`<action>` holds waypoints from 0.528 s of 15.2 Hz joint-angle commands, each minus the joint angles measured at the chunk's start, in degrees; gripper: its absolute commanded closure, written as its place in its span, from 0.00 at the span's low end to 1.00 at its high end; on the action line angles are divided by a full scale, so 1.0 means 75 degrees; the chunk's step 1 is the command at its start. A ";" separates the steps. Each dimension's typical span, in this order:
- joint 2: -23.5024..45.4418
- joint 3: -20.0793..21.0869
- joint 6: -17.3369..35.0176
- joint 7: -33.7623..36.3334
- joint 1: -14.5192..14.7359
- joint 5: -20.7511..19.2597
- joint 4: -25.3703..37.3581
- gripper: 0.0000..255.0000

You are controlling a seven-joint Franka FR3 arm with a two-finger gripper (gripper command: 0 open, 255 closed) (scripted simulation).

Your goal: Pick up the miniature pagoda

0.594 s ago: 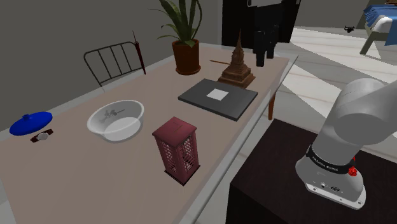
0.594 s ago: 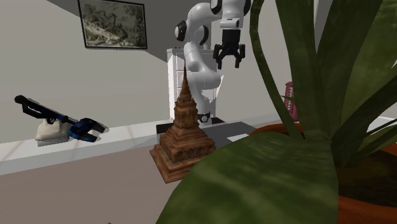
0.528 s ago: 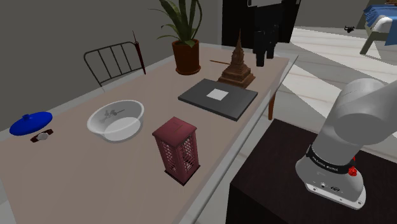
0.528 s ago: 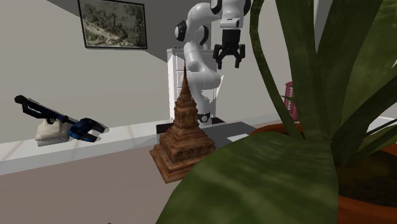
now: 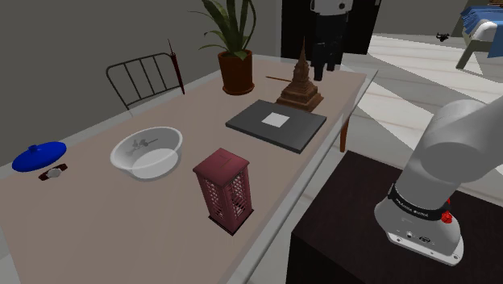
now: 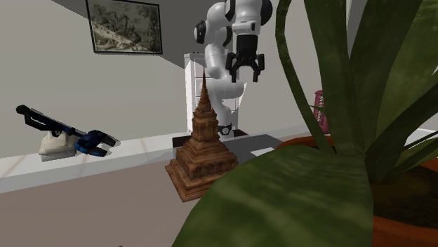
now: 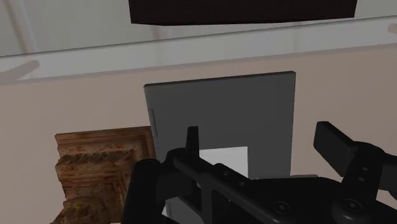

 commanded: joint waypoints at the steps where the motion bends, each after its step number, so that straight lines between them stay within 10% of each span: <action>1: 0.0223 -0.0185 0.0494 -0.0192 -0.0112 -0.0196 0.0051 0.00; 8: 0.1201 -0.0804 0.2169 -0.0761 -0.0409 -0.0626 0.0406 0.00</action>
